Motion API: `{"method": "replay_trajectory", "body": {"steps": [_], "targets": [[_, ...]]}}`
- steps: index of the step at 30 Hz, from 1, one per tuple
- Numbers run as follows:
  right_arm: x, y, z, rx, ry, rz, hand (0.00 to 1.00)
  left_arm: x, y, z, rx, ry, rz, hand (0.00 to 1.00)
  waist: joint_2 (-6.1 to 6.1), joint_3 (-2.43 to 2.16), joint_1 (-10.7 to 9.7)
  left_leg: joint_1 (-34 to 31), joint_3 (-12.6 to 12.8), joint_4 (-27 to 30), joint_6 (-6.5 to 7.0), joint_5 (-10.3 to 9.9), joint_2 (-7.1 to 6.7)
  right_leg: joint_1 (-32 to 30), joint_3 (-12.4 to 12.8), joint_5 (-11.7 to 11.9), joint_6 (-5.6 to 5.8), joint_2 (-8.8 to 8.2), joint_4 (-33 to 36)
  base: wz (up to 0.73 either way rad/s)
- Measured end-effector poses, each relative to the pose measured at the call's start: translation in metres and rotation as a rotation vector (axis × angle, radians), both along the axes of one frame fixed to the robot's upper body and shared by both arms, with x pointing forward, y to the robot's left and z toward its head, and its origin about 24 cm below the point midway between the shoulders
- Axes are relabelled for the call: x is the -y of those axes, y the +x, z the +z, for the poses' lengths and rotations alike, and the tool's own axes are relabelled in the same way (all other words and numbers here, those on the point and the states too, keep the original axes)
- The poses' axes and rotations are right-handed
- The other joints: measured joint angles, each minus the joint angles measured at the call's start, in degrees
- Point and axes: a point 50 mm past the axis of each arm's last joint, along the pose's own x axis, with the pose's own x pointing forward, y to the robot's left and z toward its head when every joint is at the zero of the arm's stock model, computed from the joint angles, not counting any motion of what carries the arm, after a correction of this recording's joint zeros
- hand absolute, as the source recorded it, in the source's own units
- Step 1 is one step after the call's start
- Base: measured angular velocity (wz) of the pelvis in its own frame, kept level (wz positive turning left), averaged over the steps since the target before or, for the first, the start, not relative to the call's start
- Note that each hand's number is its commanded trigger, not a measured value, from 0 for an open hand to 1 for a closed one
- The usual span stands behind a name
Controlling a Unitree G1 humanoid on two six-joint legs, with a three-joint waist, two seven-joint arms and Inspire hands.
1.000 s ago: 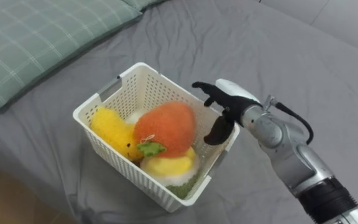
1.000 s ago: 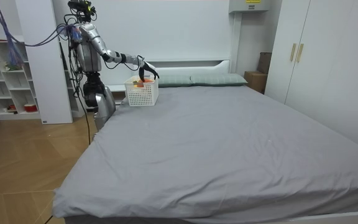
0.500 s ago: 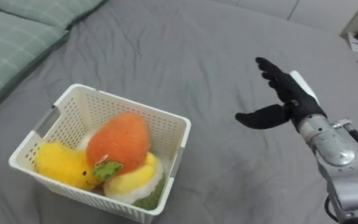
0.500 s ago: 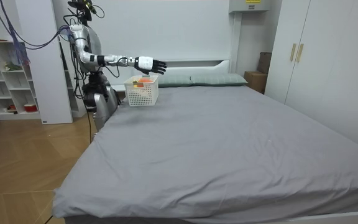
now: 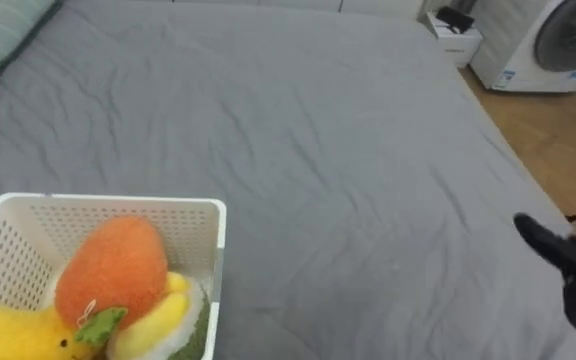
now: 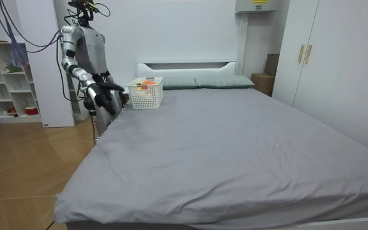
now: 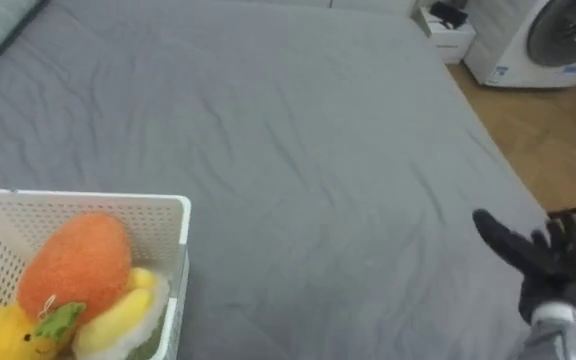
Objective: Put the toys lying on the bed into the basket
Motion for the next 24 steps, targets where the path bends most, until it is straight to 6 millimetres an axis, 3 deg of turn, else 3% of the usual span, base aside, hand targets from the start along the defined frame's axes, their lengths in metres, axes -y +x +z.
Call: {"method": "replay_trajectory", "body": {"steps": [5,7,9,12,14,17,19,24], "targets": [[-0.011,-0.067,-0.055,-0.223,0.179,-0.214,0.0,0.007,-0.007,-0.003,-0.003,-0.021,0.076,0.0,0.91,0.13,-1.94,0.37,0.8,0.28,-0.13,-0.07,0.16,-0.08,0.75,-0.27,-0.2,0.17,0.4,-0.07],[-0.025,-0.109,-0.079,-0.386,0.245,-0.284,0.0,0.008,-0.011,-0.003,-0.018,-0.022,0.078,0.0,0.96,0.09,-2.6,0.21,0.8,0.61,-0.2,-0.14,0.16,-0.09,0.68,-0.81,-0.27,0.09,0.66,0.0],[-0.037,-0.137,-0.09,-0.506,0.273,-0.29,0.0,0.01,-0.012,-0.004,-0.025,-0.026,0.073,0.0,1.11,-0.02,-3.07,0.38,0.79,0.73,-0.21,-0.18,0.15,-0.12,0.35,-1.16,-0.35,-0.05,0.79,0.0],[-0.054,-0.172,-0.101,-0.726,0.269,-0.143,0.0,0.012,-0.016,-0.005,-0.046,-0.03,0.062,0.0,1.4,-0.04,-2.96,0.54,0.85,0.75,-0.21,-0.17,0.1,-0.12,0.31,-1.41,-0.33,-0.15,1.5,0.0],[-0.06,-0.177,-0.104,-0.834,0.229,0.026,0.0,0.013,-0.016,-0.005,-0.048,-0.034,0.057,0.0,1.29,-0.13,-2.97,0.54,0.85,0.79,-0.19,-0.16,0.05,-0.21,0.25,-1.4,-0.34,-0.38,1.61,-0.04],[-0.069,-0.173,-0.107,-0.972,0.118,0.369,0.0,0.012,-0.012,-0.006,-0.053,-0.029,0.025,0.0,1.45,-0.05,-1.02,0.56,0.93,0.8,-0.17,-0.17,0.03,-0.31,0.38,-1.17,-0.38,-0.21,1.54,-0.07],[-0.074,-0.16,-0.11,-1.034,0.055,0.561,0.0,0.013,-0.007,-0.006,-0.048,-0.033,0.0,0.0,1.42,-0.06,0.73,0.72,0.67,0.82,0.16,0.03,-0.05,0.03,0.02,-0.93,-0.31,-0.3,1.35,0.05],[-0.081,-0.115,-0.111,-1.022,-0.076,0.798,0.0,0.022,-0.002,-0.008,-0.057,-0.052,-0.07,0.0,1.59,-0.11,1.98,0.21,-0.73,0.84,0.15,0.05,-0.13,0.82,-1.51,-0.64,-0.24,-0.33,-0.29,0.14]]}}
